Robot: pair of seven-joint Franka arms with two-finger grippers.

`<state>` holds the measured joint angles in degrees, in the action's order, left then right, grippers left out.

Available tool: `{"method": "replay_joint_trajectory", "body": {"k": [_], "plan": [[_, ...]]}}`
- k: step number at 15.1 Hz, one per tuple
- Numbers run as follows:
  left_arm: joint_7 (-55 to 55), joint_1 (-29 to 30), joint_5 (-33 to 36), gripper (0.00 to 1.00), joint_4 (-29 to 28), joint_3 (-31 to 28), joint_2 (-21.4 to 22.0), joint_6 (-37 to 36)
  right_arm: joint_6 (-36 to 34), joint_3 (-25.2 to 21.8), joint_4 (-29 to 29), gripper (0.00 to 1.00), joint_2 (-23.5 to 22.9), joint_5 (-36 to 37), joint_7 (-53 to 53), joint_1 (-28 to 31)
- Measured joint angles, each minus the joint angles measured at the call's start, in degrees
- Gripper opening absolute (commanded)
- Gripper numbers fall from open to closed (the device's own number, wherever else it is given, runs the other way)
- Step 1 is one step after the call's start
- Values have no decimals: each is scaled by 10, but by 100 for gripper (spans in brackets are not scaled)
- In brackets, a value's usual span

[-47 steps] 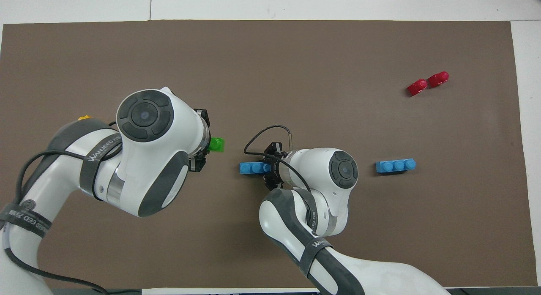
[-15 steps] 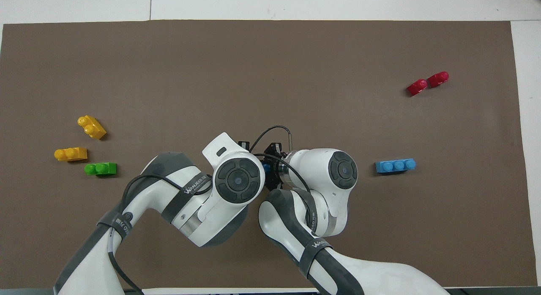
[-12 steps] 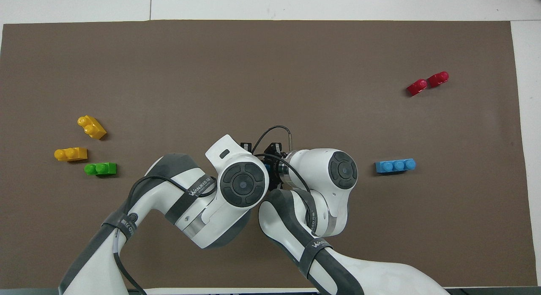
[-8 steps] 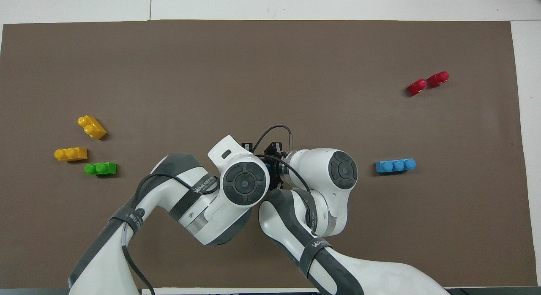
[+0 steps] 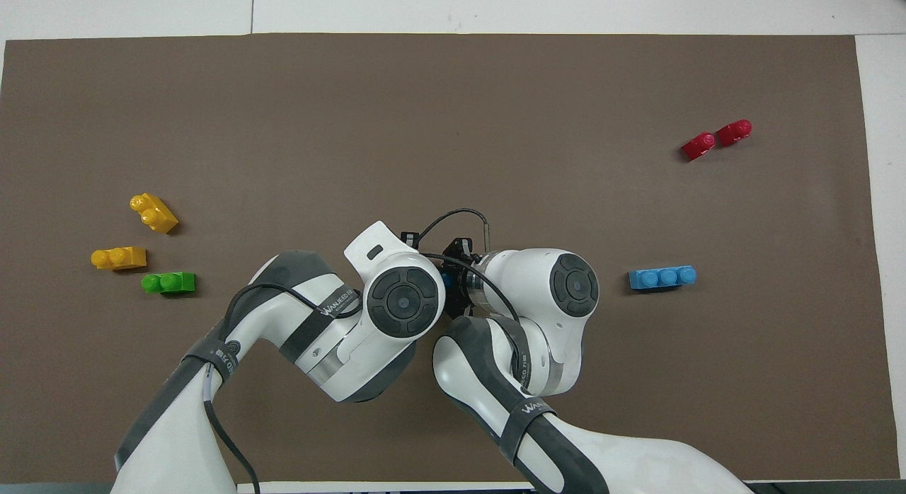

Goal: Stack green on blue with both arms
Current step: 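Press the green brick onto the blue brick's end with both grippers, then open the left gripper and withdraw it while the right gripper releases blue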

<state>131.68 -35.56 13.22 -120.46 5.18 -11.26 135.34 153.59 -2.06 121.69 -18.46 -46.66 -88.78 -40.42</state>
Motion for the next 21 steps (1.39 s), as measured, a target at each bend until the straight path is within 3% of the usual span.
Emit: {"method": "replay_joint_trajectory", "body": {"k": [1, 2, 4, 5, 10, 13, 18, 21], "plan": [[-4, 7, 6, 100, 0, -1, 0, 1, 0, 0, 0, 42, 0, 0, 0, 0], [-14, 15, 8, 100, 1, -2, 1, 0, 0, 0, 0, 64, 0, 0, 0, 0], [-43, 35, 15, 100, 7, -6, 12, -4, -4, 0, 5, 89, 0, 0, 6, 0], [-61, 44, 15, 100, 11, -8, 22, -12, -4, 0, 8, 94, 0, 0, 8, -1], [-152, 89, 12, 100, 16, -9, 84, -61, -4, 0, 12, 97, 0, 0, 9, -4], [-248, 123, -28, 100, 16, -10, 115, -98, -4, -1, 12, 97, 0, 0, 9, -3], [-450, 206, -76, 100, 17, -14, 184, -174, -18, -6, 12, 97, 1, 0, 70, 25], [-626, 260, -85, 100, 28, -16, 204, -199, -56, -8, 12, 97, 4, 0, 153, 62]]}}
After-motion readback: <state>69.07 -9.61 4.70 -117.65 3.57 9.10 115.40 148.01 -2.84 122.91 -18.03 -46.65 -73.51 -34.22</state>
